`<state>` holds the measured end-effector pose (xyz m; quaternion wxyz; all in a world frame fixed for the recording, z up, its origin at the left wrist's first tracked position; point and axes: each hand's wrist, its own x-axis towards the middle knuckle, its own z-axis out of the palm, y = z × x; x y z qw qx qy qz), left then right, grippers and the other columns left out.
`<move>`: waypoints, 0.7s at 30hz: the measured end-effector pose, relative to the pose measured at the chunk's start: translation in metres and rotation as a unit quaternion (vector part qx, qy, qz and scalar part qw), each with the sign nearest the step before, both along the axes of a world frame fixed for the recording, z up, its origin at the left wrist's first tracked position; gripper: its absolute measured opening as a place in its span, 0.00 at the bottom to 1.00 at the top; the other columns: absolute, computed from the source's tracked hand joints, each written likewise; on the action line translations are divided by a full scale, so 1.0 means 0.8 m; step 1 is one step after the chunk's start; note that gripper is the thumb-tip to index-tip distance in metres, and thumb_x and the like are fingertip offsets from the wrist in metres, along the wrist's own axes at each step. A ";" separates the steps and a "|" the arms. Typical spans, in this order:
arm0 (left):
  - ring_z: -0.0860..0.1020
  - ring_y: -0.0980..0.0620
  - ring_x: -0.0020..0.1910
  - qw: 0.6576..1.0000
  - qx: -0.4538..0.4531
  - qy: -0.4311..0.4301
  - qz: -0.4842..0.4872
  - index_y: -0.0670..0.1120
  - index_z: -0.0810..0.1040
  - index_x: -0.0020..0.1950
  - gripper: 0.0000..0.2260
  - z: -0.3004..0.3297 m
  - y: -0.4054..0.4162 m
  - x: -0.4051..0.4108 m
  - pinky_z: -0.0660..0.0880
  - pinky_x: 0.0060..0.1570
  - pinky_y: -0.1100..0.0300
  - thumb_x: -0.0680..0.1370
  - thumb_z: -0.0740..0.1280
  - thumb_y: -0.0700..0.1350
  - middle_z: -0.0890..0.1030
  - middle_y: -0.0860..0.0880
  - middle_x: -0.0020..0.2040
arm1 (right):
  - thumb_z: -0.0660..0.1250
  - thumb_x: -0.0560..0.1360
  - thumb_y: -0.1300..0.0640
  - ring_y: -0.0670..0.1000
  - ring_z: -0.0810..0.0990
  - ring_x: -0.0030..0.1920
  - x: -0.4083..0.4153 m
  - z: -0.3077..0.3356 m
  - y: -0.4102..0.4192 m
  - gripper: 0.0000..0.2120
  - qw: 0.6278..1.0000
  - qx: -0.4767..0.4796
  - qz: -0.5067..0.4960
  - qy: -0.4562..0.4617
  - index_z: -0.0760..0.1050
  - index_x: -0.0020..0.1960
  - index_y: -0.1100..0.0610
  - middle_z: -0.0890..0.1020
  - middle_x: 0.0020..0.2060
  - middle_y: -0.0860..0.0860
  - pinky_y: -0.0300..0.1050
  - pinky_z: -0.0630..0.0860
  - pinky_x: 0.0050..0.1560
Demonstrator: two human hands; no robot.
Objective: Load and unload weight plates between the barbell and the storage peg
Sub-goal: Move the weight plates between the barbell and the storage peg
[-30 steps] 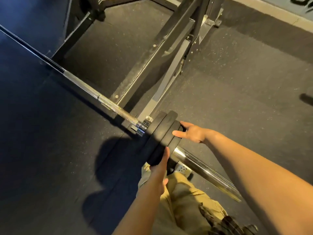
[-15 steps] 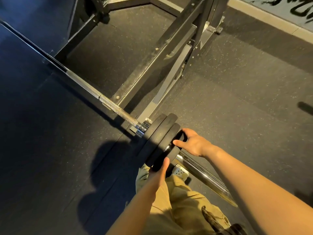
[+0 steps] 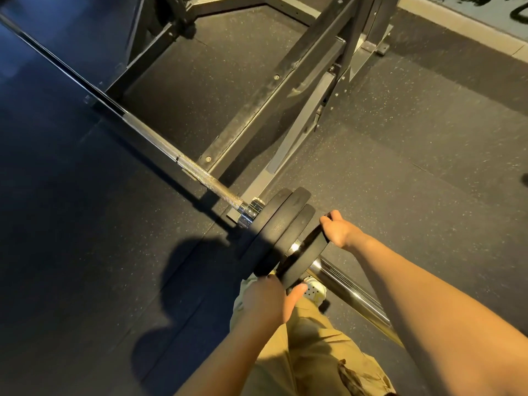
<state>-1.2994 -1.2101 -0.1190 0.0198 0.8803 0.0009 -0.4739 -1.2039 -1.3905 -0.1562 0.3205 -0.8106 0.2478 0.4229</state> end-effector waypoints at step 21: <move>0.79 0.51 0.55 0.982 -0.083 -0.125 -0.111 0.48 0.67 0.70 0.26 -0.025 -0.008 -0.020 0.77 0.50 0.57 0.79 0.54 0.65 0.78 0.49 0.60 | 0.48 0.81 0.46 0.59 0.73 0.61 -0.074 0.028 0.004 0.22 0.991 -0.071 -0.006 -0.111 0.59 0.72 0.53 0.65 0.69 0.53 0.53 0.70 0.57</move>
